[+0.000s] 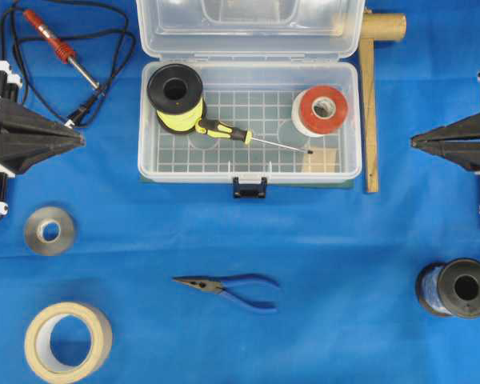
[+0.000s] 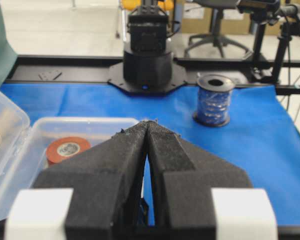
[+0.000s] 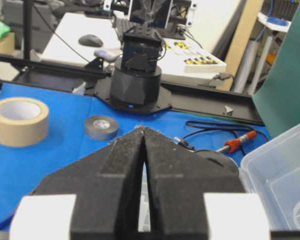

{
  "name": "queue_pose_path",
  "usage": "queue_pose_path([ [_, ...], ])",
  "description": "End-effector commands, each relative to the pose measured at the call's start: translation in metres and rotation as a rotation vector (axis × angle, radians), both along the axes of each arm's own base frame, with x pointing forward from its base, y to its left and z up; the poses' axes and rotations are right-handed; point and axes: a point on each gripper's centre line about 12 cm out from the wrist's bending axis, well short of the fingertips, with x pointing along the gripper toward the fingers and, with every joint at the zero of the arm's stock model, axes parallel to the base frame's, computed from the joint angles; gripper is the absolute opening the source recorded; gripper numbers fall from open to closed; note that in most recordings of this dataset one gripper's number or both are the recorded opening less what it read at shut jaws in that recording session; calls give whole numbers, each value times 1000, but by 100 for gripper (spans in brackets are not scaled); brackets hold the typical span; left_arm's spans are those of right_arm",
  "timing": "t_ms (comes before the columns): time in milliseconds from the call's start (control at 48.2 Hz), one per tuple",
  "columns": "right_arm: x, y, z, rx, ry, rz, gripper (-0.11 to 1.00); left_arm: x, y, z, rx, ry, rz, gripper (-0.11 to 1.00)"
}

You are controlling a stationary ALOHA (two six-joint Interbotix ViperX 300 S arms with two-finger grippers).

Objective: Pick the screwdriver from the toolbox among several items.
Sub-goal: 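Move the right gripper over the yellow-black screwdriver in the toolbox, then lower the right gripper and close it on the screwdriver handle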

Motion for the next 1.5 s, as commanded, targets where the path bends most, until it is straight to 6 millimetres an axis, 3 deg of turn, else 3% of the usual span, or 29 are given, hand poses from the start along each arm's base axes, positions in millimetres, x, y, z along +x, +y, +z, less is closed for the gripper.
queue_pose_path([
  [0, 4, 0, 5, 21, -3, -2, 0, 3, 1, 5, -21, -17, 7, 0],
  [291, 51, -2, 18, 137, 276, -16, 0, 5, 1, 4, -27, -15, 8, 0],
  [561, 116, -22, 25, 277, 462, -101, 1, 5, 1, 4, -30, -22, 7, 0],
  [602, 128, -30, 20, 325, 509, -133, 4, 5, 1, 5, -30, -23, 7, 0],
  [664, 142, -39, 13, 380, 564, -173, 18, 5, 1, 5, -31, -25, 7, 0],
  [831, 180, -61, -3, 439, 707, -250, 65, 5, 1, 6, -31, -35, 8, 0],
  [893, 196, -70, -14, 447, 770, -279, 77, 5, 1, 6, -31, -40, 8, 0],
  [1080, 231, -92, -51, 467, 915, -339, 75, 5, 1, 8, -31, -52, 8, 0],
  [1246, 260, -101, -96, 481, 1017, -361, 75, 5, 1, 9, -31, -63, 8, 0],
  [1474, 275, -106, -143, 495, 1105, -384, 75, 4, 1, 10, -34, -68, 8, 0],
])
